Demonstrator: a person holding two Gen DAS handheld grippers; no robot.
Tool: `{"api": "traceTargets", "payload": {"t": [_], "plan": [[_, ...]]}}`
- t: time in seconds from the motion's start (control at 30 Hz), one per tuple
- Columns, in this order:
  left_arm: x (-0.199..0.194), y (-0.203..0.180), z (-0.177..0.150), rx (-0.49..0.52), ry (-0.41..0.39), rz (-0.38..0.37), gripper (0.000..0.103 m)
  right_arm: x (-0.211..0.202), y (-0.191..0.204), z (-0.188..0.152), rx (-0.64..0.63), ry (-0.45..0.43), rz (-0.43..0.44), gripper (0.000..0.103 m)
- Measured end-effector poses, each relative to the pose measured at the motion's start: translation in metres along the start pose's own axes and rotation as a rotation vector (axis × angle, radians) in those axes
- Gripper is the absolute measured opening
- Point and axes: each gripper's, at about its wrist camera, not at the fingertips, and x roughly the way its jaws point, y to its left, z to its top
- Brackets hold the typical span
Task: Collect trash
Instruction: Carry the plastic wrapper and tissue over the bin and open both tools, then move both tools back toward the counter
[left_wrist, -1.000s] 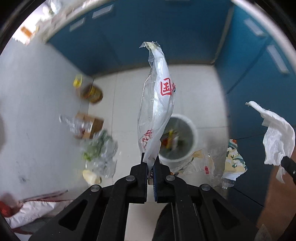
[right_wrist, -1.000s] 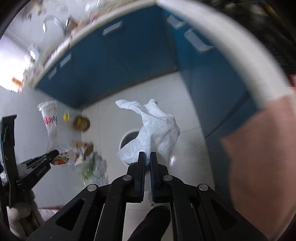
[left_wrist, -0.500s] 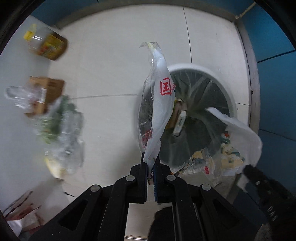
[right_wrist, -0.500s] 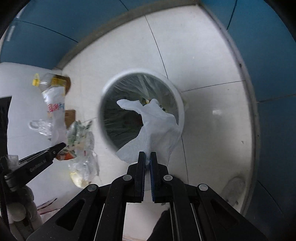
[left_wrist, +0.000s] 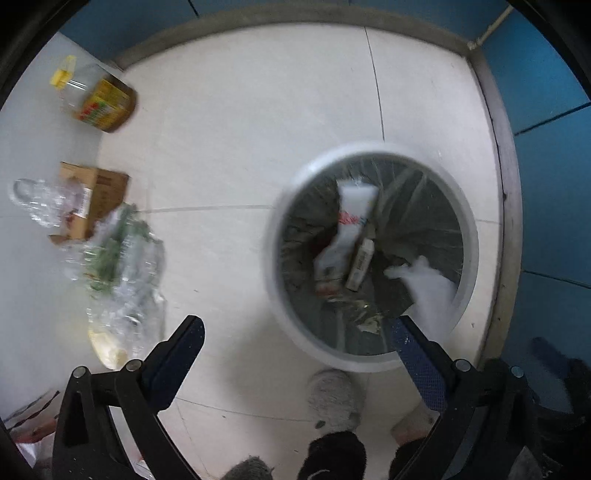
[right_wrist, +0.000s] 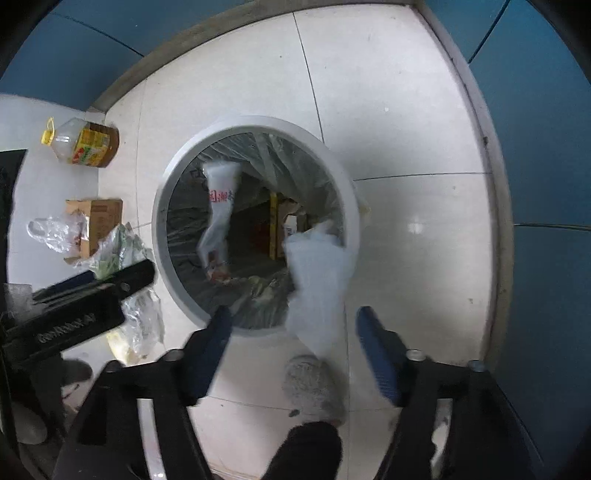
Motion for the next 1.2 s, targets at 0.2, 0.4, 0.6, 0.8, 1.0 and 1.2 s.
{"api": "traceTargets", "payload": {"t": [0.2, 0.4, 0.6, 0.8, 1.0, 1.2], "plan": [[-0.077, 0.016, -0.029, -0.025, -0.105, 0.040, 0.103, -0.072, 0.015, -0.022, -0.065, -0.108, -0.116, 0.102], [-0.180, 0.024, -0.068, -0.037, -0.210, 0.048, 0.103, -0.170, 0.024, -0.056, -0.059, -0.171, -0.126, 0.103], [-0.281, 0.027, -0.111, -0.058, -0.281, 0.003, 0.103, -0.287, 0.028, -0.094, -0.044, -0.247, -0.118, 0.103], [-0.369, 0.029, -0.153, -0.058, -0.324, -0.031, 0.103, -0.396, 0.033, -0.136, -0.070, -0.330, -0.114, 0.103], [-0.434, 0.020, -0.189, -0.051, -0.343, -0.057, 0.103, -0.490, 0.037, -0.179, -0.103, -0.396, -0.080, 0.103], [-0.486, 0.007, -0.220, -0.047, -0.386, -0.074, 0.103, -0.547, 0.038, -0.211, -0.152, -0.443, -0.046, 0.103]]}}
